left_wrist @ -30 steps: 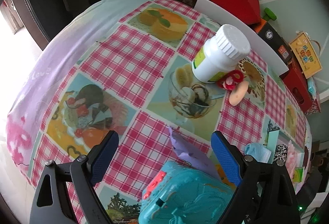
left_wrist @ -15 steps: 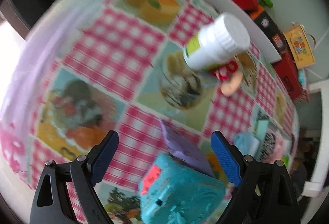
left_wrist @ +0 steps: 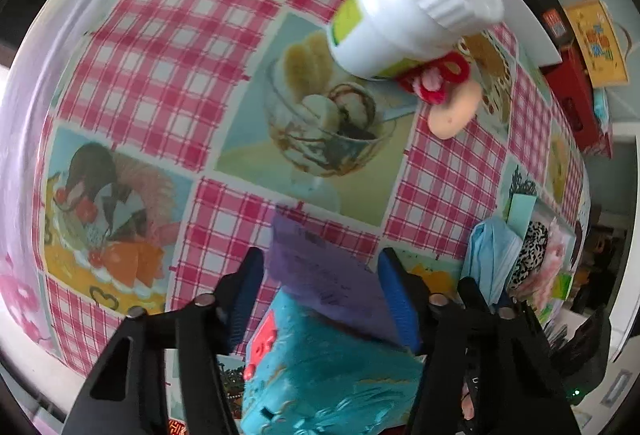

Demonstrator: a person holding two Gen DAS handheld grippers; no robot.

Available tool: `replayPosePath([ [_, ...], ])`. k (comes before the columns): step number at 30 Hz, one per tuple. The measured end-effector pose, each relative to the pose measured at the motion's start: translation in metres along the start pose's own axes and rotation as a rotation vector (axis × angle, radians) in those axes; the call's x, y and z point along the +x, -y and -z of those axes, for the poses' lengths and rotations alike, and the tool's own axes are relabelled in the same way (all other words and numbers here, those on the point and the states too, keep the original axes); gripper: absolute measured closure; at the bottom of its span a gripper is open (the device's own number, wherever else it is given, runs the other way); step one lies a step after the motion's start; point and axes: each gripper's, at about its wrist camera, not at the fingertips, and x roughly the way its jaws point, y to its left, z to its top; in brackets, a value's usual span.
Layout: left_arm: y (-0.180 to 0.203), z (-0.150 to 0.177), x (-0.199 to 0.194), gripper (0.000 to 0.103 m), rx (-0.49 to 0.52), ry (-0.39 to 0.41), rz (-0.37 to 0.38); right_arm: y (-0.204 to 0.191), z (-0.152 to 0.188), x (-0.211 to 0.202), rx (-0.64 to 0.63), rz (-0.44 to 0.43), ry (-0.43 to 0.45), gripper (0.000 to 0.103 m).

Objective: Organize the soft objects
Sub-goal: 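Close the left tool on the purple packet while the right tool lifts the masks, then carry the purple packet and blue masks over the white tray with both tools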

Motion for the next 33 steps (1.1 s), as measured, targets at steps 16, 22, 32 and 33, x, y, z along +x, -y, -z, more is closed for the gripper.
replayPosePath([
  [16, 0.086, -0.014, 0.011, 0.091, 0.079, 0.063, 0.014, 0.010, -0.004, -0.013, 0.045, -0.017, 0.031, 0.069],
  [22, 0.105, 0.000, -0.003, 0.091, 0.071, 0.164, 0.120, 0.016, -0.007, -0.026, 0.069, -0.030, 0.069, 0.069],
  [32, 0.116, 0.040, -0.043, 0.091, 0.101, 0.368, 0.329, 0.037, -0.016, -0.080, 0.121, -0.030, 0.220, 0.069],
  [33, 0.118, 0.043, -0.049, 0.091, 0.108, 0.390, 0.342, 0.039, -0.017, -0.085, 0.127, -0.030, 0.233, 0.071],
])
